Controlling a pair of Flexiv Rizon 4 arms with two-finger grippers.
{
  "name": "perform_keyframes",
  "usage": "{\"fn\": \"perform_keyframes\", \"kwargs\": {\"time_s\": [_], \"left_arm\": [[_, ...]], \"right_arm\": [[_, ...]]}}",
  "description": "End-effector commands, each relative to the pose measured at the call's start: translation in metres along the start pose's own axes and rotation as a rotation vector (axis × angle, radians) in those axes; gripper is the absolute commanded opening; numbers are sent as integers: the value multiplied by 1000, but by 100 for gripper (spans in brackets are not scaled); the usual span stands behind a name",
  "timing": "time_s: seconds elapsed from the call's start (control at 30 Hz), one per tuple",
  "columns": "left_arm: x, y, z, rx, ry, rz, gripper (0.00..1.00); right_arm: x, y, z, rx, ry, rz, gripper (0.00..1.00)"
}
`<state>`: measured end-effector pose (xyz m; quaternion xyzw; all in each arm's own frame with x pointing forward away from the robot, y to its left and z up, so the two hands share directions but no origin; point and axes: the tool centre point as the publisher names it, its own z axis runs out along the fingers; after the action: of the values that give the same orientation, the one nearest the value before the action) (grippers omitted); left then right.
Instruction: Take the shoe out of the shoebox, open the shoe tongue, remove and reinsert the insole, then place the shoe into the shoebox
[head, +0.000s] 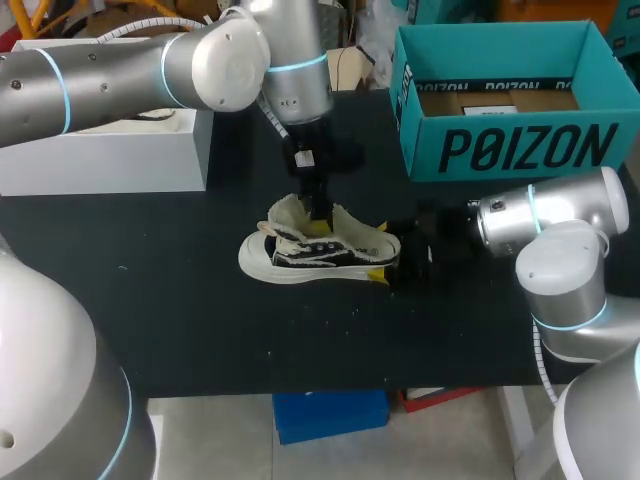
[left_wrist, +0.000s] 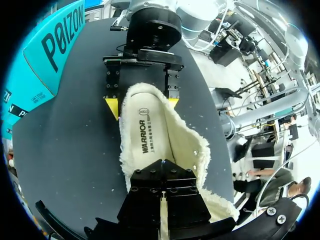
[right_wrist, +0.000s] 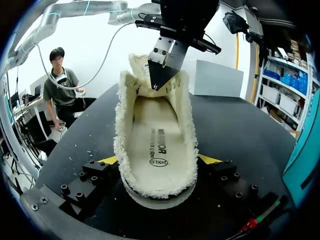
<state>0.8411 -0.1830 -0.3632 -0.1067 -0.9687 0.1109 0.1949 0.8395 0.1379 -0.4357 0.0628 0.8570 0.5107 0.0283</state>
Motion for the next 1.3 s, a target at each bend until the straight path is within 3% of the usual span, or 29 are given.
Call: {"fn": "perform_keyframes", "kwargs": {"time_s": [0.03, 0.43, 0.87, 1.3], "left_arm": [[-8, -6, 7, -2, 28, 2, 0], [9, -24, 25, -30, 9, -5, 0], [14, -17, 43, -39, -13, -37, 0], [15, -25, 57, -27, -44, -33, 0]], "right_arm": [[-1, -1, 2, 2, 0, 1, 0], [-1, -1, 2, 2, 0, 1, 0], [-1, -1, 2, 2, 0, 1, 0], [-1, -1, 2, 2, 0, 1, 0]]}}
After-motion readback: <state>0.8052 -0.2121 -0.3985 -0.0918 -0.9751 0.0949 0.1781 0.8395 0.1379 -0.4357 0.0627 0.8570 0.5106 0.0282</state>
